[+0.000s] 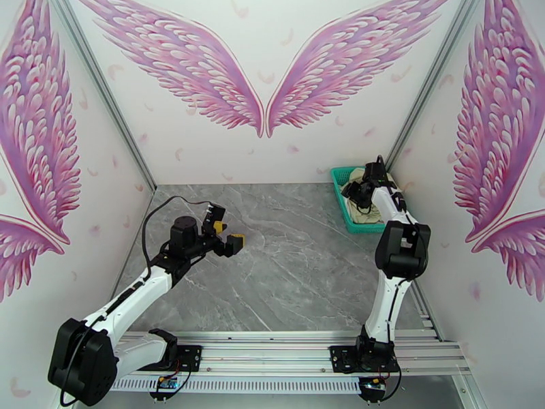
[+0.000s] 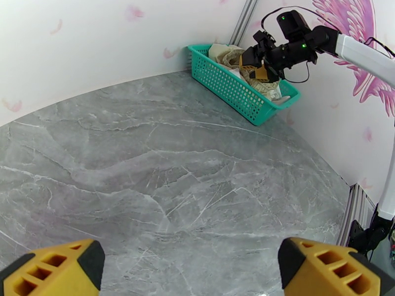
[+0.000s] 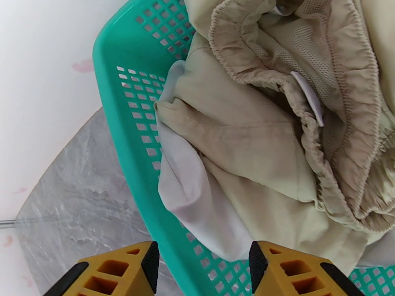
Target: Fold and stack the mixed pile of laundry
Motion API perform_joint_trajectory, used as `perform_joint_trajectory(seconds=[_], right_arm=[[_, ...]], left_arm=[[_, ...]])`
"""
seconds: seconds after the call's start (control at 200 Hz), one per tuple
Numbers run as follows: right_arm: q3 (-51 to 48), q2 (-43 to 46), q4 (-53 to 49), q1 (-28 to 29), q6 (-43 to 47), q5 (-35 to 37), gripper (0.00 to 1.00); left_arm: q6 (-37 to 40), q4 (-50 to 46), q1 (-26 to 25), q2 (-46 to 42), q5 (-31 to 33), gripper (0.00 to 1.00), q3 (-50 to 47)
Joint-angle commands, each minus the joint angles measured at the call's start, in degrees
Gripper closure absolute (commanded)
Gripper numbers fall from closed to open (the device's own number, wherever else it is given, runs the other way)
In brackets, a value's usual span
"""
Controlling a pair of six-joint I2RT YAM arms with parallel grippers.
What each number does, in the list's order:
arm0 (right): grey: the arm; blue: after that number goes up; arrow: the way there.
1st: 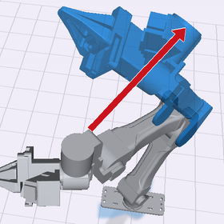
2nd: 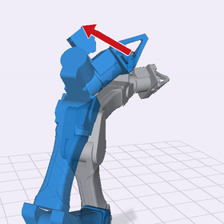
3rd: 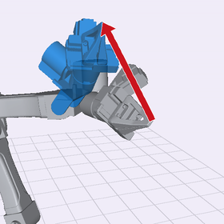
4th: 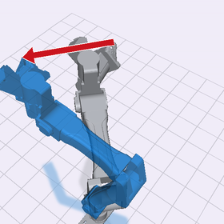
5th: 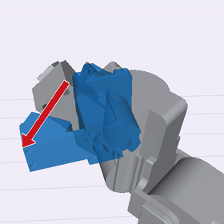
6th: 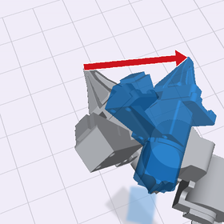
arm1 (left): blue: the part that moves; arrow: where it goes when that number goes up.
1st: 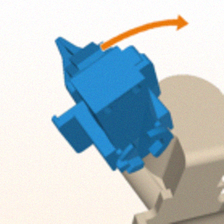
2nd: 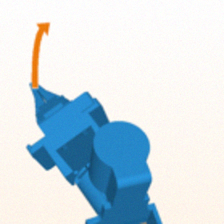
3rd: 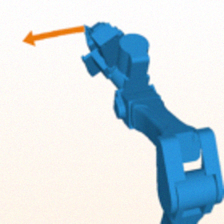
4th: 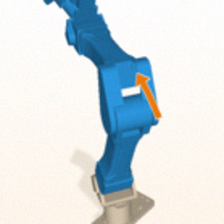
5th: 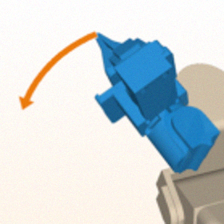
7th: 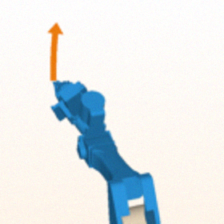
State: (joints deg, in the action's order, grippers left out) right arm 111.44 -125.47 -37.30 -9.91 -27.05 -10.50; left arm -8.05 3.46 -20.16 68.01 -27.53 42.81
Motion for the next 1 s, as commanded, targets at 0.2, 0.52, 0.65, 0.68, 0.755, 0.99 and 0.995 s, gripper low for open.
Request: perform_joint_trajectory(seconds=[0.2,0.52,0.65,0.68,0.755,0.99,0.995], right_arm=[[6.22,-6.17,2.53,0.36,-3.47,-4.14,0.61],[7.36,-7.03,1.28,0.66,-3.29,-1.36,0.85],[4.16,-3.91,3.8,1.11,-3.92,-1.5,0.98],[2.95,-2.49,4.86,1.4,-4.18,-1.25,1.0],[-1.46,1.73,8.03,2.2,-4.94,-0.31,1.0],[-17.62,16.87,20.61,6.03,-6.62,3.2,1.0],[-17.81,17.21,20.69,6.21,-6.61,3.21,1.0]], left_arm=[[-0.75,-0.89,-0.78,0.72,1.17,0.01,2.06],[-0.13,-1.51,-0.93,0.89,1.16,0.01,2.48],[-0.1,-1.1,-0.93,1.44,1.03,0.01,2.71],[-0.12,-0.98,-0.93,1.59,0.99,0.01,2.72],[-0.19,-0.62,-1.02,1.84,0.64,0.01,2.63],[-0.49,0.2,-1.07,1.52,-0.59,0.01,1.62],[-0.44,0.17,-1.09,1.52,-0.59,0.01,1.6]])
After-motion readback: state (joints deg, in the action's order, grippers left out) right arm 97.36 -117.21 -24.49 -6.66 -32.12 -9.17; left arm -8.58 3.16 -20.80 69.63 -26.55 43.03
